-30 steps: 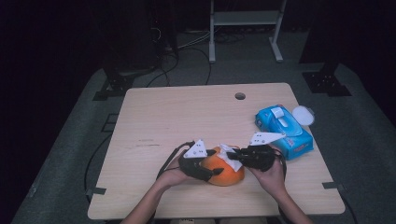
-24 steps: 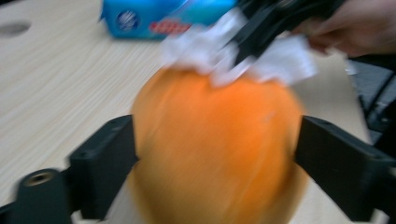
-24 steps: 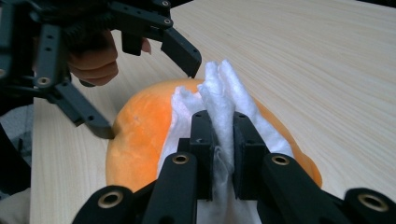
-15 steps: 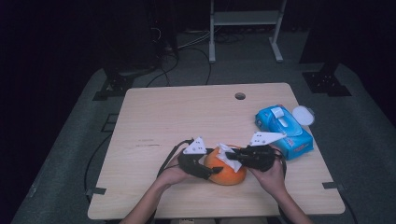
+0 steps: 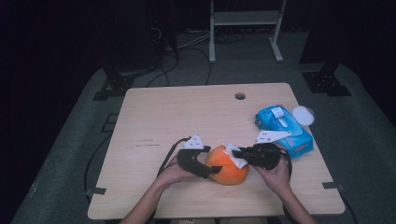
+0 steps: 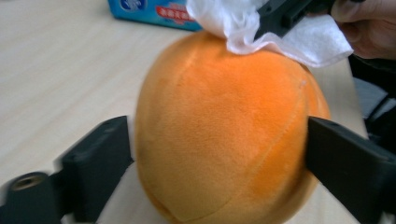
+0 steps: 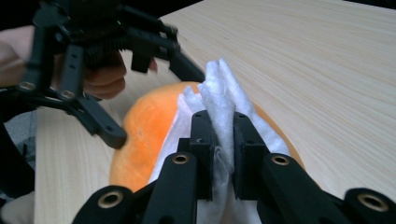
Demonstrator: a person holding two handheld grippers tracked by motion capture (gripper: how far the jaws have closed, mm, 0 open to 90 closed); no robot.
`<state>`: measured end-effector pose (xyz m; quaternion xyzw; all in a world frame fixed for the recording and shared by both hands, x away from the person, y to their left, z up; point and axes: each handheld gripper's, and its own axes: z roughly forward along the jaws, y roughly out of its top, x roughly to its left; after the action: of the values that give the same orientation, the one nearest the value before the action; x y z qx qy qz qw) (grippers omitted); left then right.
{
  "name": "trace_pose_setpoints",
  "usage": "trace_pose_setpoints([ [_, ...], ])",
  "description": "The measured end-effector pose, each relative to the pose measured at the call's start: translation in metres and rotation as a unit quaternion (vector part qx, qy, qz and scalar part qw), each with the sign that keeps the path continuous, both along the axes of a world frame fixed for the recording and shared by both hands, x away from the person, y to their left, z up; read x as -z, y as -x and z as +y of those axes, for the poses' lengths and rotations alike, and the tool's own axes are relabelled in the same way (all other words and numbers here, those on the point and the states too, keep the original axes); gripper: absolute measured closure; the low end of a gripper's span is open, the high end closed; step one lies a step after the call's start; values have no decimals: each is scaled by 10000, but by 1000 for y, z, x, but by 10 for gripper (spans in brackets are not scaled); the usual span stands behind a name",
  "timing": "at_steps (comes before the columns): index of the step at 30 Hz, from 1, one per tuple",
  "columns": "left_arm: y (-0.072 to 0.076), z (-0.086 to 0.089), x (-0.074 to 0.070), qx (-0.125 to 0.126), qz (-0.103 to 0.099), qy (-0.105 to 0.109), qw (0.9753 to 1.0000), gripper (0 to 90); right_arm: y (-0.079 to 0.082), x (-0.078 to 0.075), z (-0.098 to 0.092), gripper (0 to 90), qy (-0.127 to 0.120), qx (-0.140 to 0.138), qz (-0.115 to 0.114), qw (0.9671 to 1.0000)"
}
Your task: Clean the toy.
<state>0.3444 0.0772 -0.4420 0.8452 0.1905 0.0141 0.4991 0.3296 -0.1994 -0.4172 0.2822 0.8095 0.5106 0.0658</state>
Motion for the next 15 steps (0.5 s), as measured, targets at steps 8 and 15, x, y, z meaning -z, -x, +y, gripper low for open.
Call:
trace_pose_setpoints([
  [8,16,-10,-17,91,-666,-289,9973,308,17,-18,27,799,131,-366,-562,9977],
  [15,15,-9,-14,128,-706,-266,9971,287,7,-11,3,801,113,-6,-348,9993],
])
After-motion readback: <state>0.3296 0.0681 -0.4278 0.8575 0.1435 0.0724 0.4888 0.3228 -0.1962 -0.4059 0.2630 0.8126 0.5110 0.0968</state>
